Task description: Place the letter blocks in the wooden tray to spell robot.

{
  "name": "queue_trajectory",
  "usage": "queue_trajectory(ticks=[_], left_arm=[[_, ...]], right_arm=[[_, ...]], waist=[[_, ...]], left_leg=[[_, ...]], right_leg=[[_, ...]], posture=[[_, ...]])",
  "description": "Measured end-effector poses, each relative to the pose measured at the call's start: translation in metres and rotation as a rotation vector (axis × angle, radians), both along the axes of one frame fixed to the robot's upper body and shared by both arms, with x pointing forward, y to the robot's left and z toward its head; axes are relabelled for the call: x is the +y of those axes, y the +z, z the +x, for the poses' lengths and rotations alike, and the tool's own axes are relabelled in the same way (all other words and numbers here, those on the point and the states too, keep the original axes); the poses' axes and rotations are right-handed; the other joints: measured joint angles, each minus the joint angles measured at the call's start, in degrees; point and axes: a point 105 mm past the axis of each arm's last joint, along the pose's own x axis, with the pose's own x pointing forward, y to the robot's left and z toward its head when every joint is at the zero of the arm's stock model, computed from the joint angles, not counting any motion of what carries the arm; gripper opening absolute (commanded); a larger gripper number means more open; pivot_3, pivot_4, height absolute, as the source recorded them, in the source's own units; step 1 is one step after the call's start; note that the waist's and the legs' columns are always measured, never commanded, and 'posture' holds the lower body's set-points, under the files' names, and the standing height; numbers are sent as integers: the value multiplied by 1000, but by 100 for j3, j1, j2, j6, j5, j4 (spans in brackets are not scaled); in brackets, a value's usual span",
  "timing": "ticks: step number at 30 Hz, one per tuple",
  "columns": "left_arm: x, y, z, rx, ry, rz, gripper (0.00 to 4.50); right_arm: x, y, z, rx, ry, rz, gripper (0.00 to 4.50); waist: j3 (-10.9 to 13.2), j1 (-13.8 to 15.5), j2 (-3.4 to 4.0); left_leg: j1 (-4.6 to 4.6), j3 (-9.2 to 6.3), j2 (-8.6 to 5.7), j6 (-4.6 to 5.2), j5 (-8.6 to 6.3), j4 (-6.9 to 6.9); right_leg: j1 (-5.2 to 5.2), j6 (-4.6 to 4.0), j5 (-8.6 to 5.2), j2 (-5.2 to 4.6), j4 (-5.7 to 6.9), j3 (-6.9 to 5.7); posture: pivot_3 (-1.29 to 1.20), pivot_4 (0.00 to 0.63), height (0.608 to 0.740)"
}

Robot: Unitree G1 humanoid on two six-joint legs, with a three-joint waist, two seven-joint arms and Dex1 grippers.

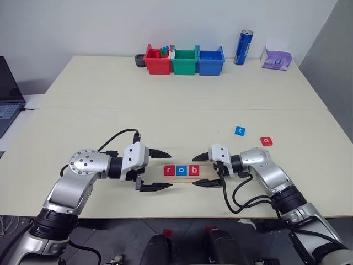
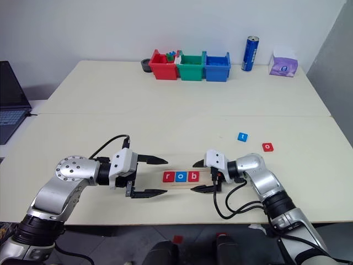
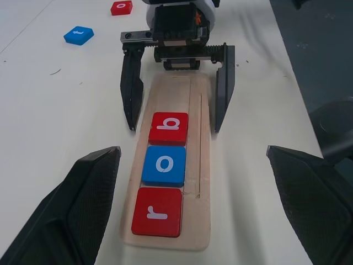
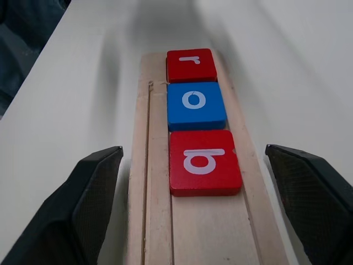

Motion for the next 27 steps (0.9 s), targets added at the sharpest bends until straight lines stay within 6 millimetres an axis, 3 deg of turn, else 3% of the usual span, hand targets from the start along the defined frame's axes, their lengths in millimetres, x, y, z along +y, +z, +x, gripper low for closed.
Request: queue_trajectory(ticks=[5,11,18,23,27], left_arm=[[0,0,1,1,3,0,4500],[1,0,1,2,4,0,4500],[0,0,1,1,5,-4,4500],[-5,3,6,6,33,-38,4500],[-12,9,11,6,68,-88,4500]], right_arm=[[-7,24,4,-42,-41,58,4482],[-29,20,-3,2,-85,37,2494],[-32,9,-7,25,-98,35,28],[-36,15,4,-10,-198,64,28],[-47,45,20,-88,-382,134,28]], waist=[[0,3,0],[0,8,0],[0,-2,0],[1,1,-1],[0,3,-1]], left_leg=[[-1,-1,0,0,0,0],[0,0,-1,0,0,0],[0,0,0,0,0,-1],[-1,0,-1,0,0,-1],[-4,-2,-1,0,0,-1]], right_leg=[[0,0,0,-1,-1,0],[0,0,0,-2,-2,1],[0,0,0,0,-1,1],[0,0,0,0,-1,1],[0,1,0,-2,-2,5]], posture=[[0,150,740],[0,150,740],[0,150,740],[0,150,740],[0,150,740]])
